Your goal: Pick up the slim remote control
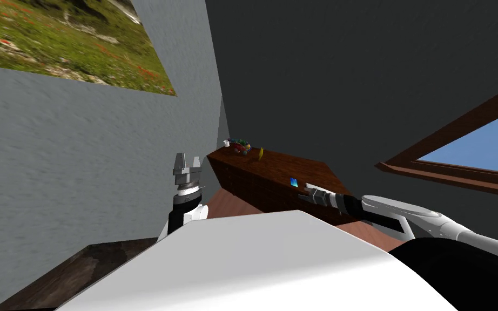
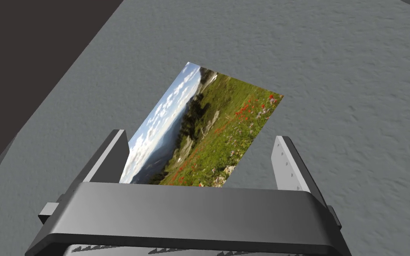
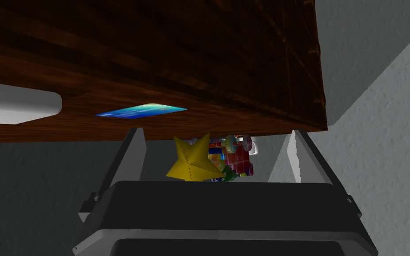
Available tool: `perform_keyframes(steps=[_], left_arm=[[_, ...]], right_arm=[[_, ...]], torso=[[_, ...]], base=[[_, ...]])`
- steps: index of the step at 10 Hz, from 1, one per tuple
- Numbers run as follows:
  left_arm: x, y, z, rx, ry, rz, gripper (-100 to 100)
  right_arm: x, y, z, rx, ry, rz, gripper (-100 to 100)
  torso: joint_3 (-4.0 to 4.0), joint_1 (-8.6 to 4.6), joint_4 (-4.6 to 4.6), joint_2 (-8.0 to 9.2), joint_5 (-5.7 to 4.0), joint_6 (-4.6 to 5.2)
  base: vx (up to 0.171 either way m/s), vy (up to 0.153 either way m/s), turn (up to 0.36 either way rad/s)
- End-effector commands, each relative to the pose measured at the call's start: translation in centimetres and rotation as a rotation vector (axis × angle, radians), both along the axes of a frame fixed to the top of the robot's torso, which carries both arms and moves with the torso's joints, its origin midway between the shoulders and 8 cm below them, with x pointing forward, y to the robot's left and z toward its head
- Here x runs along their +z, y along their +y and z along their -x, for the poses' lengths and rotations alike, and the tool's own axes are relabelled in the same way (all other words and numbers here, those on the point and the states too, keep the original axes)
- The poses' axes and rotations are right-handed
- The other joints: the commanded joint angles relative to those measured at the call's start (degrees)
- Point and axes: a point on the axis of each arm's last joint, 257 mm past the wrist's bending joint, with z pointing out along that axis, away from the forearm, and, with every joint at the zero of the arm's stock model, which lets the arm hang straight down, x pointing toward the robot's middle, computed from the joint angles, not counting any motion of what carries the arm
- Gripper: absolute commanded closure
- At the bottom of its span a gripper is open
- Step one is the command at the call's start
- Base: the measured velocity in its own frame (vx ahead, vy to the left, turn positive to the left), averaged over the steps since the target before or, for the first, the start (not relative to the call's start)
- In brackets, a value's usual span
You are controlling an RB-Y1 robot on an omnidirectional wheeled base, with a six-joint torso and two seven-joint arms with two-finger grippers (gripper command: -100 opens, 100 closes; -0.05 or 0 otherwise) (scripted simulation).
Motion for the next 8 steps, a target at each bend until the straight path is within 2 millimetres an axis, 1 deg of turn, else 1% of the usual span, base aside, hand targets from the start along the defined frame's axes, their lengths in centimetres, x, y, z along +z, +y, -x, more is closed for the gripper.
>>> perform_keyframes(steps=[1, 2, 3, 4, 5, 6, 7, 8], left_arm=[[0.0, 0.0, 0.0, 0.0, 0.0, 0.0, 0], [0.0, 0.0, 0.0, 0.0, 0.0, 0.0, 0], [0.0, 0.0, 0.0, 0.0, 0.0, 0.0, 0], [0.0, 0.0, 0.0, 0.0, 0.0, 0.0, 0], [0.0, 0.0, 0.0, 0.0, 0.0, 0.0, 0], [0.0, 0.0, 0.0, 0.0, 0.0, 0.0, 0], [0.0, 0.0, 0.0, 0.0, 0.0, 0.0, 0], [0.0, 0.0, 0.0, 0.0, 0.0, 0.0, 0]], right_arm=[[-0.4, -2.0, 0.8, 0.018, 0.04, 0.057, -100], [-0.1, -2.2, 0.6, 0.036, 0.046, 0.077, -100], [-0.5, -3.7, 1.4, 0.043, 0.079, 0.117, -100], [-0.1, -4.0, 1.2, 0.063, 0.086, 0.139, -100], [-0.5, -5.4, 2.0, 0.07, 0.119, 0.177, -100], [-0.1, -5.7, 1.7, 0.089, 0.125, 0.198, -100], [-0.3, -7.1, 2.6, 0.098, 0.161, 0.237, -100], [-0.1, -7.3, 2.4, 0.112, 0.165, 0.252, -100]], torso=[[0.0, 0.0, 0.0, 0.0, 0.0, 0.0], [0.0, 0.0, 0.0, 0.0, 0.0, -0.04], [0.0, -0.01, 0.0, 0.0, 0.0, 0.01], [0.0, -0.02, 0.0, 0.01, 0.0, -0.03], [0.0, -0.03, 0.0, 0.0, -0.01, 0.01], [0.0, -0.03, 0.0, 0.0, -0.01, -0.02], [0.0, -0.04, 0.0, 0.0, -0.01, 0.02], [0.01, -0.05, 0.0, 0.01, -0.02, -0.01]], base=[[-0.009, 0.003, 0.211], [-0.007, -0.002, 0.107], [-0.01, -0.002, 0.191], [-0.008, -0.006, 0.113], [-0.009, -0.006, 0.201], [-0.009, -0.009, 0.084], [-0.011, -0.011, 0.176], [-0.009, -0.014, 0.103]])
